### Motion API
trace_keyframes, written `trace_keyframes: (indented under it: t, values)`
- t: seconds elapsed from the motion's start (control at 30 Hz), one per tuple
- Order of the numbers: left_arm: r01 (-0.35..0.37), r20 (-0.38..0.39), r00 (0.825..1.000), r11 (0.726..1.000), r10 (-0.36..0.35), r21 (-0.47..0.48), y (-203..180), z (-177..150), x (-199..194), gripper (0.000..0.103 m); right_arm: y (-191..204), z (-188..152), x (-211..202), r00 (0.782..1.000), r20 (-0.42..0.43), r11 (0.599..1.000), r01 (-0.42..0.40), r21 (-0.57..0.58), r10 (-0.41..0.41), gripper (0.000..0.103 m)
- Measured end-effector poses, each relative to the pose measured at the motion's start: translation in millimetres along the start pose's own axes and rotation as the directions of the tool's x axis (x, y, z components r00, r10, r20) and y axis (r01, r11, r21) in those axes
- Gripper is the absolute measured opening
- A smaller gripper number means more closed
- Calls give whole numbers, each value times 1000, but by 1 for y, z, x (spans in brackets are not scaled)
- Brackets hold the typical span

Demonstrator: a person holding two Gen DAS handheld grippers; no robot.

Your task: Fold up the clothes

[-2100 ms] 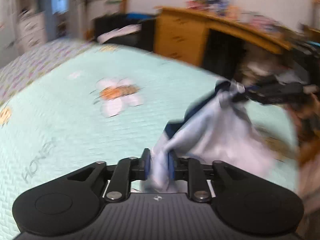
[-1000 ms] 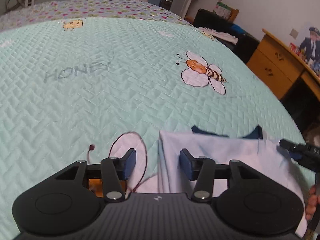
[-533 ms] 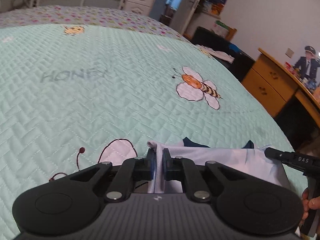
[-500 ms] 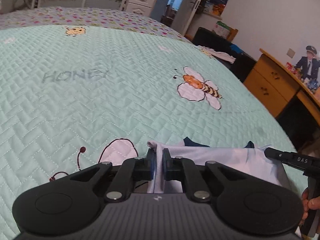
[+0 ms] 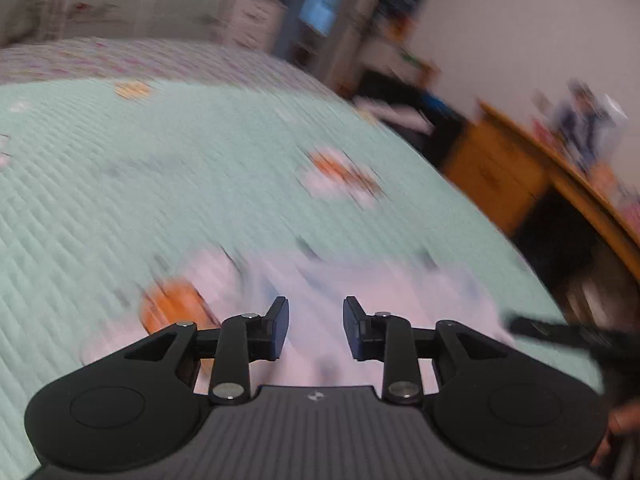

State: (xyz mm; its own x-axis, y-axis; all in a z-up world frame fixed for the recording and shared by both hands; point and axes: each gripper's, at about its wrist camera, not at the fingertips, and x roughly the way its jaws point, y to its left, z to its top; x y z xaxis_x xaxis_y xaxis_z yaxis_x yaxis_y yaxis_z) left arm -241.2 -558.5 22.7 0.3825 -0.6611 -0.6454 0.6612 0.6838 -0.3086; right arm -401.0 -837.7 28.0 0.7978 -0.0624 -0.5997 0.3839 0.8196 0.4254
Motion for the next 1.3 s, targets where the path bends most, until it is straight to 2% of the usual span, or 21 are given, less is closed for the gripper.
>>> trace_keyframes:
  t: [0.03, 0.07, 0.13, 0.17, 0.23, 0.3, 0.33, 0.37, 0.43, 0.5, 0.53, 0.63, 0.7, 0.73, 0.77, 1.03, 1.3]
  values:
    - [-7, -81, 997, 1000, 7, -8, -3, -8, 10, 37, 3, -6, 3, 999, -45, 1000, 20, -1, -20, 30]
    - [-22, -121, 993, 1000, 20, -19, -4, -14, 17, 37, 3, -11, 9, 994, -91, 998, 58, -3, -58, 30]
    - [-48, -129, 991, 999, 45, -24, -8, -8, 15, 39, 8, -11, 10, 990, -109, 996, 89, 3, -88, 31]
    - [-65, -152, 987, 996, 56, -55, -9, -1, 13, 43, 13, -7, 7, 988, -117, 995, 98, 10, -96, 34]
    - [-75, -183, 982, 990, 52, -117, -12, 13, 4, 45, 27, 5, -1, 986, -132, 994, 106, 23, -102, 54]
    - [-90, -163, 984, 991, 73, -98, -25, 29, -11, 54, 43, 17, -11, 987, -123, 994, 103, 24, -99, 65]
    - [-115, -150, 983, 990, 102, -83, -32, 36, -20, 66, 50, 23, -15, 986, -124, 993, 113, 18, -110, 70]
    - [-141, -137, 982, 988, 131, -69, -39, 43, -28, 76, 56, 25, -16, 981, -145, 992, 130, 5, -128, 71]
    - [-200, -156, 969, 979, 191, -46, -49, 53, -38, 81, 66, 26, -16, 963, -207, 985, 168, -32, -171, 72]
    - [-264, -215, 944, 964, 252, -30, -56, 59, -40, 82, 75, 27, -17, 940, -265, 977, 204, -70, -215, 72]
    - [-293, -259, 925, 956, 278, -20, -58, 60, -39, 82, 80, 27, -17, 926, -294, 971, 220, -90, -237, 72]
    - [-345, -388, 860, 938, 333, 39, -61, 52, -29, 82, 94, 29, -18, 876, -374, 952, 265, -152, -304, 72]
    - [-368, -445, 816, 925, 368, 91, -63, 42, -26, 82, 103, 29, -18, 836, -423, 936, 291, -196, -349, 72]
    - [-377, -470, 794, 919, 386, 119, -64, 37, -25, 82, 107, 28, -20, 826, -435, 932, 292, -213, -358, 72]
    - [-382, -477, 783, 914, 400, 139, -65, 33, -26, 82, 111, 26, -22, 827, -437, 933, 282, -222, -354, 72]
    - [-375, -481, 784, 917, 393, 137, -69, 24, -38, 82, 129, 16, -37, 830, -442, 936, 256, -241, -341, 72]
    - [-372, -468, 790, 916, 396, 148, -74, 23, -50, 82, 142, 13, -43, 833, -423, 929, 269, -255, -357, 72]
